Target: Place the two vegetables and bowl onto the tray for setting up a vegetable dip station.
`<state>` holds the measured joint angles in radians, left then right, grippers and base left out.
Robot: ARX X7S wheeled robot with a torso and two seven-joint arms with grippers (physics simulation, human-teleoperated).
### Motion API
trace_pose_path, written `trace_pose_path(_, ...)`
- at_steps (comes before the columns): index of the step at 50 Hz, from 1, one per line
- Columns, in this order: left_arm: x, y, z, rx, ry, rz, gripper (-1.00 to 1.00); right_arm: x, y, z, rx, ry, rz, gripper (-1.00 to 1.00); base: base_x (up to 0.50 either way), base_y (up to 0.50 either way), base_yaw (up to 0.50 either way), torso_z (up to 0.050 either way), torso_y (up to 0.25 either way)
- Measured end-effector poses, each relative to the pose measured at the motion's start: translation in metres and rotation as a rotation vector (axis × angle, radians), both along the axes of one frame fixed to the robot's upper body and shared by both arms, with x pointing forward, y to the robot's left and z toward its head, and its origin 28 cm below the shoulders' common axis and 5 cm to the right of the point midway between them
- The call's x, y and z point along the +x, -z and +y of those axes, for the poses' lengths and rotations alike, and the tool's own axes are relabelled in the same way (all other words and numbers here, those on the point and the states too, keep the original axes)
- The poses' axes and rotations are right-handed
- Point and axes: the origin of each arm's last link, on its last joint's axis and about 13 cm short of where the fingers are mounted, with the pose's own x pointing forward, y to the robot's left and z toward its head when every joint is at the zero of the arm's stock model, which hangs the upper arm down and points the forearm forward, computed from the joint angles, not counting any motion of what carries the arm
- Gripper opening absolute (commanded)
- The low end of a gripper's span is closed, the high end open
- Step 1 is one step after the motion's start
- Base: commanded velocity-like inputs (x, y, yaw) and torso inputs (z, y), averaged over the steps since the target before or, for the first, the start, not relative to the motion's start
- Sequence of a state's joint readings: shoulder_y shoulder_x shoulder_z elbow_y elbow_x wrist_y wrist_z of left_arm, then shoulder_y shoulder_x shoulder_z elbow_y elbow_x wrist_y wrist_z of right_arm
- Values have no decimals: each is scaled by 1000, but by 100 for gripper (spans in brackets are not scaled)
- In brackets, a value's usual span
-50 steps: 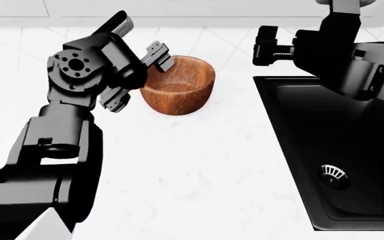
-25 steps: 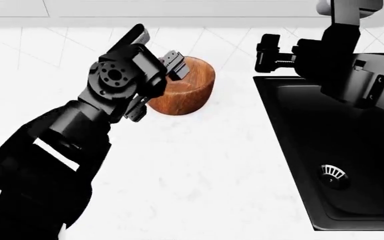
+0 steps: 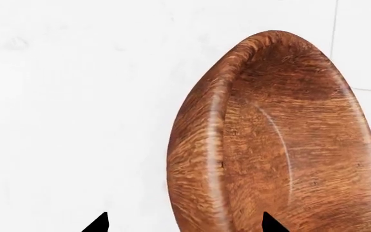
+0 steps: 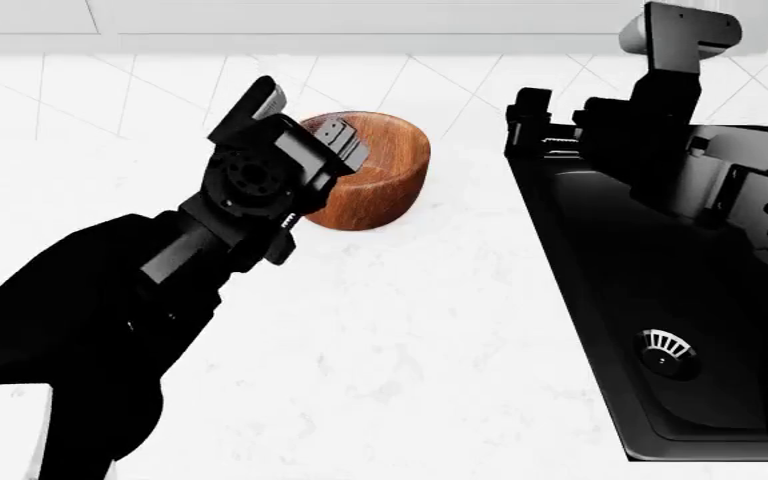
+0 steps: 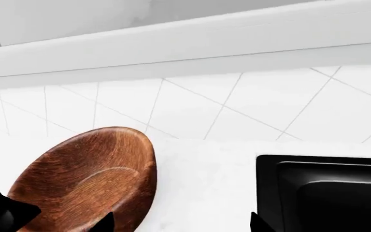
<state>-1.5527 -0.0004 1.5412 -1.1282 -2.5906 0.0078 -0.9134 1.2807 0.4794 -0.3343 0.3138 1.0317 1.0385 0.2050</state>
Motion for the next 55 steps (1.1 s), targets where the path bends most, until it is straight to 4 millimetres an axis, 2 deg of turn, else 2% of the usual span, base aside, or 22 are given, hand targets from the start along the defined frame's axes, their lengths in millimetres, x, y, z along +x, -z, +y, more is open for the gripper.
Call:
trace_pose_path(1,0,1,-1,1,2,2,-100,0,1,-1,2,0,1,100,0,0,0,0,0)
trace_pose_path(18,-5,4,-10,47,56,-29,-100,4,12,-9,33,7,14,100,0,0,0,0,0)
trace_pose_path(34,-8,-1,-15,48,84,-46,-100,-2,10,-10,40,16,7,100,0,0,0,0,0)
trace_pose_path(43,-8,-24,-14,62,118,-111,-100,-10,6,-11,42,29,-1,100,0,0,0,0,0)
trace_pose_path(55,-18,-79,2,164,197,-230,-100,-21,3,-17,12,50,-7,100,0,0,0,0,0)
